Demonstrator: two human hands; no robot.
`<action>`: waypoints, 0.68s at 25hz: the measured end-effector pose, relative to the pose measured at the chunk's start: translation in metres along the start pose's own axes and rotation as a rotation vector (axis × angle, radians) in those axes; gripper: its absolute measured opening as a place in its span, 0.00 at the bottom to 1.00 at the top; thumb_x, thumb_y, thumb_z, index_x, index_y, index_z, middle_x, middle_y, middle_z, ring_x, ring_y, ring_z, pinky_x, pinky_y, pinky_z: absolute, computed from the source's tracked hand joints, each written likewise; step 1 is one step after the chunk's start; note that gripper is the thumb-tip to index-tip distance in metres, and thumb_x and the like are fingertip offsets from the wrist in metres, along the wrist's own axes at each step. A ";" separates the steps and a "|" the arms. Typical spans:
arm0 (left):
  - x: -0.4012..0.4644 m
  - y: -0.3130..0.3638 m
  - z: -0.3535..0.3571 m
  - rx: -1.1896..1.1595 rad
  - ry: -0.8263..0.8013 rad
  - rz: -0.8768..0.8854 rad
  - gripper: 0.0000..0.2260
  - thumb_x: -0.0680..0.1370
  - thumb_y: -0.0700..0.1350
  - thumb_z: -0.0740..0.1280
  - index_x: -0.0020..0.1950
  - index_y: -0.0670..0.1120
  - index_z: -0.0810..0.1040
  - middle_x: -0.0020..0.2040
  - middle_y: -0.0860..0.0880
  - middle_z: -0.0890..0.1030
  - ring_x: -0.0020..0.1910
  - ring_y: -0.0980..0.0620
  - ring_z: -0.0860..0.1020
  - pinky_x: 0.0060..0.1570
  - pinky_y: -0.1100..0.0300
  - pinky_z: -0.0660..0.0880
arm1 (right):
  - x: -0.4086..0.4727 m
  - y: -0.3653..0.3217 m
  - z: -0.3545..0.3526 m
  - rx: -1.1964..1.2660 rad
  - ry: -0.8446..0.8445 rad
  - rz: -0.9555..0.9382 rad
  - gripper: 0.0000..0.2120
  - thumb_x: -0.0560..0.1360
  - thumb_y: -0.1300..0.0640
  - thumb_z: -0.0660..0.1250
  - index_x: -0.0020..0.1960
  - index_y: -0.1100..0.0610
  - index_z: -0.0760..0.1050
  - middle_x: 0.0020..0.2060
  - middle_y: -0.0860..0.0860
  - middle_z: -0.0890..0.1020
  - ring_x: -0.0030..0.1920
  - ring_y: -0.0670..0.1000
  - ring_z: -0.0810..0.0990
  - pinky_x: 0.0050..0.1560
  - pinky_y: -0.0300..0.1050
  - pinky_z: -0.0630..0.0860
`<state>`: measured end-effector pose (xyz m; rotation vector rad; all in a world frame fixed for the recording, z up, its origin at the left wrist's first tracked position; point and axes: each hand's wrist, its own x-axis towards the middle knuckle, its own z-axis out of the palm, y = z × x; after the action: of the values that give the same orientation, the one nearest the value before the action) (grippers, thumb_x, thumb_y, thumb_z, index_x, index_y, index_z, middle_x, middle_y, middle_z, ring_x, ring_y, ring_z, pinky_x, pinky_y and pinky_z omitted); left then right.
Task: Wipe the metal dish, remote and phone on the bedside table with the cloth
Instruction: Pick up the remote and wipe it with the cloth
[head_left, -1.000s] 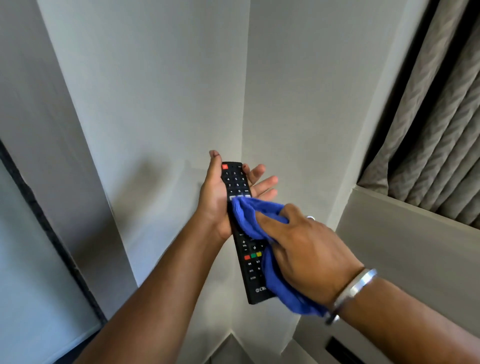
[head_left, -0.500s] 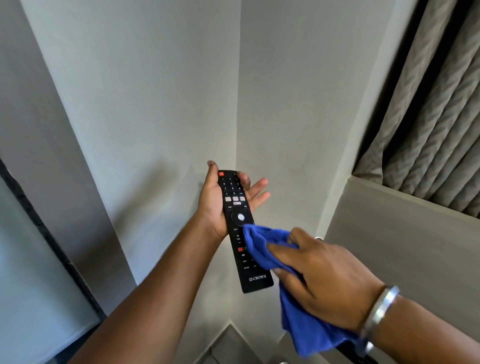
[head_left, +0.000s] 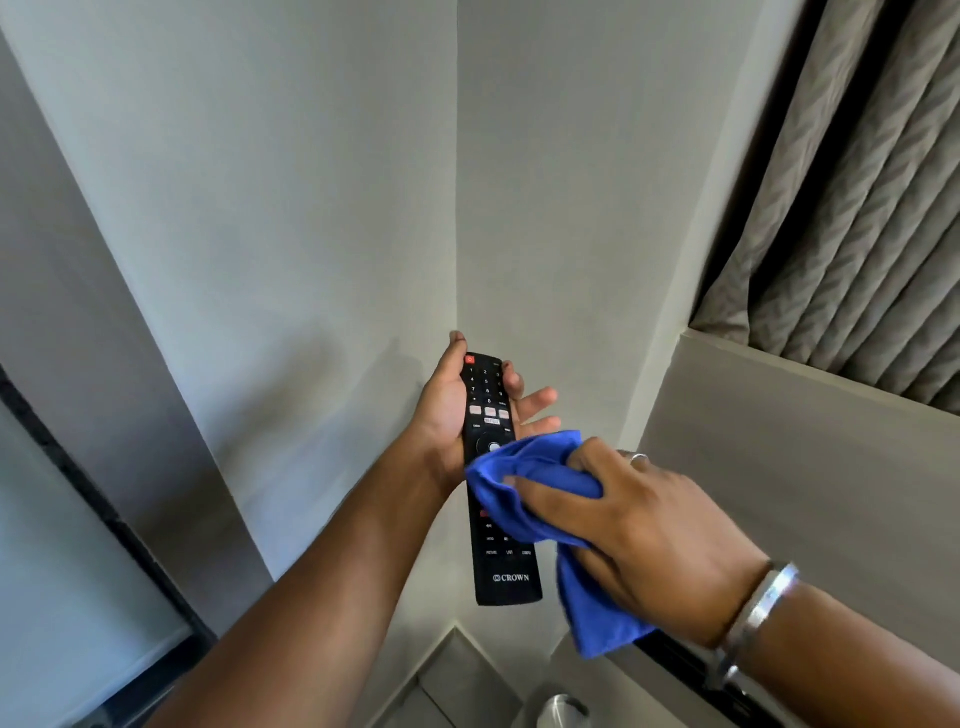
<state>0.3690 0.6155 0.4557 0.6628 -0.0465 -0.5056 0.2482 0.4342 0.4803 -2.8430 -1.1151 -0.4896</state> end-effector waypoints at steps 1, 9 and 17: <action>0.001 0.001 0.002 -0.017 -0.024 -0.003 0.31 0.77 0.71 0.54 0.41 0.44 0.75 0.31 0.50 0.80 0.41 0.41 0.86 0.42 0.42 0.84 | 0.002 -0.010 0.006 0.044 0.003 0.004 0.21 0.71 0.53 0.62 0.64 0.42 0.71 0.44 0.52 0.76 0.30 0.53 0.72 0.27 0.43 0.72; 0.001 -0.009 -0.014 -0.045 0.017 -0.061 0.29 0.78 0.69 0.54 0.41 0.43 0.74 0.29 0.49 0.79 0.37 0.39 0.85 0.40 0.41 0.83 | -0.030 0.006 0.010 -0.022 -0.138 -0.230 0.27 0.68 0.55 0.68 0.66 0.40 0.71 0.45 0.51 0.77 0.32 0.48 0.71 0.27 0.38 0.72; -0.002 -0.014 -0.012 0.009 0.009 -0.031 0.29 0.78 0.70 0.54 0.41 0.43 0.75 0.32 0.49 0.80 0.41 0.39 0.86 0.44 0.43 0.82 | -0.035 -0.006 0.029 0.043 -0.156 -0.222 0.24 0.72 0.53 0.64 0.66 0.40 0.68 0.44 0.50 0.75 0.32 0.48 0.70 0.27 0.38 0.69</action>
<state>0.3633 0.6139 0.4384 0.6751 -0.0295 -0.5326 0.2275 0.4205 0.4415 -2.7746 -1.4597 -0.2521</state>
